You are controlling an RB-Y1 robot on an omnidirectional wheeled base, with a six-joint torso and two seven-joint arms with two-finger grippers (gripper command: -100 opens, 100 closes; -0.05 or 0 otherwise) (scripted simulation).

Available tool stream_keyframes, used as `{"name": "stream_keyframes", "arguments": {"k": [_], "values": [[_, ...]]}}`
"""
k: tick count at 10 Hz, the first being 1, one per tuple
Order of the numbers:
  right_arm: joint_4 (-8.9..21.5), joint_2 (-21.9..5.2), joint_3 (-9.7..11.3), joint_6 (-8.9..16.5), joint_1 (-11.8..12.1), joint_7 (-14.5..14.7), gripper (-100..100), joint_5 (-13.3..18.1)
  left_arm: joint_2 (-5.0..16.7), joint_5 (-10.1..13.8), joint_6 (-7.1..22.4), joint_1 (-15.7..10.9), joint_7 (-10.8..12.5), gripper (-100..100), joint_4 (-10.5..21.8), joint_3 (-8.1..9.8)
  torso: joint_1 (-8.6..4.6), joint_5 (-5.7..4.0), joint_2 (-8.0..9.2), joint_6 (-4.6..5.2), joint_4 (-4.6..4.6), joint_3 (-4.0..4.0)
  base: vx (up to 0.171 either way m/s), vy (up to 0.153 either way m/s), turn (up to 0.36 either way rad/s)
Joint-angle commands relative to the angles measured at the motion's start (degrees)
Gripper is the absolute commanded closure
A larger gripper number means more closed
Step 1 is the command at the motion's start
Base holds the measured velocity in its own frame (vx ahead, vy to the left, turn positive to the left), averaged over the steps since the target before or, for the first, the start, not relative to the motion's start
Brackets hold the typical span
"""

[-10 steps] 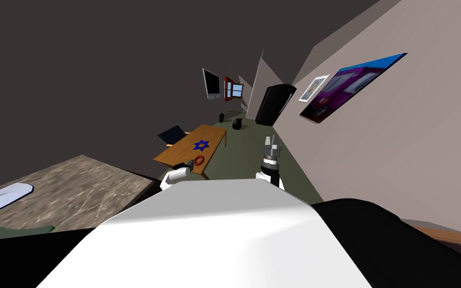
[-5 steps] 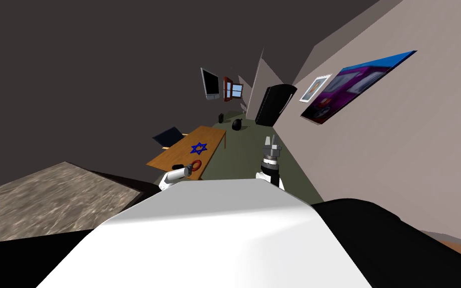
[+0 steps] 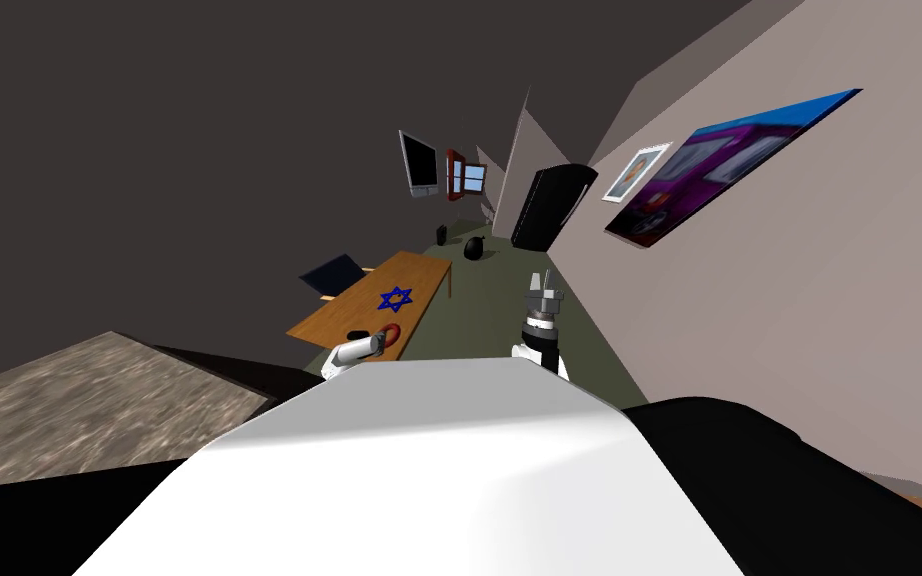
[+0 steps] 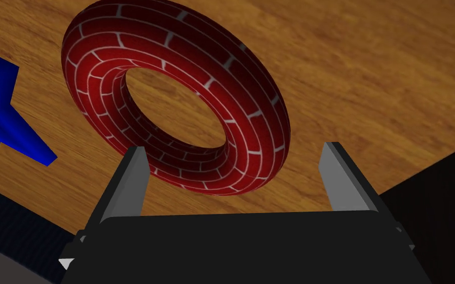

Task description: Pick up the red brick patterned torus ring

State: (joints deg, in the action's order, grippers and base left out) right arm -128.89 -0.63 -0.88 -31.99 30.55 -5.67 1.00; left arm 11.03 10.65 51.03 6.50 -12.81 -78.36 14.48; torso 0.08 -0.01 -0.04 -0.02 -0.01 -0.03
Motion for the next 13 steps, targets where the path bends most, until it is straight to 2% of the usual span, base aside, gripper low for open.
{"name": "stream_keyframes", "arguments": {"k": [1,3,4,5,9,10,11,13], "values": [[0.0,0.0,0.0,0.0,0.0,0.0,0,0.0,-0.2,-0.4,-1.8,-0.4,0.4,-100,1.8,-0.37,0.0,0.0,0.0,0.0,0.0,0.0,0.021,0.028,-0.01],[0.0,0.0,0.0,0.0,0.0,0.0,0,0.0,-0.4,-0.8,-3.9,-0.9,0.7,-100,4.2,-0.81,0.08,0.02,-0.02,0.0,0.0,-0.01,0.027,0.03,-0.008],[0.0,0.0,0.0,0.0,0.0,0.0,0,0.0,-0.3,-0.6,-3.2,-0.7,0.6,-100,3.6,-0.66,0.06,0.02,-0.03,0.0,-0.01,-0.02,0.013,0.011,-0.002],[0.0,0.0,0.0,0.0,0.0,0.0,0,0.0,-0.3,-0.6,-3.4,-0.8,0.6,100,3.7,-0.69,0.01,0.0,0.01,0.0,0.0,0.01,0.0,0.0,0.0],[0.0,0.0,0.0,0.0,0.0,0.0,0,0.0,-0.3,-0.6,-3.4,-0.8,0.6,100,3.7,-0.69,-0.05,-0.03,0.07,0.0,0.02,0.04,0.0,0.0,0.0],[0.0,0.0,0.0,0.0,0.0,0.0,0,0.0,-0.3,-0.6,-3.4,-0.8,0.6,0,3.7,-0.69,-0.06,-0.03,0.07,0.0,0.03,0.05,0.0,0.0,0.0],[0.0,0.0,0.0,0.0,0.0,0.0,0,0.0,-0.2,-0.4,-1.8,-0.4,0.4,100,1.8,-0.37,-0.07,-0.04,0.08,0.0,0.03,0.05,-0.008,-0.015,0.007],[0.0,0.0,0.0,0.0,0.0,0.0,0,0.0,0.0,0.0,0.3,0.1,0.0,100,-0.5,0.06,-0.19,-0.08,0.2,-0.02,0.06,0.12,-0.033,-0.031,0.011]]}}
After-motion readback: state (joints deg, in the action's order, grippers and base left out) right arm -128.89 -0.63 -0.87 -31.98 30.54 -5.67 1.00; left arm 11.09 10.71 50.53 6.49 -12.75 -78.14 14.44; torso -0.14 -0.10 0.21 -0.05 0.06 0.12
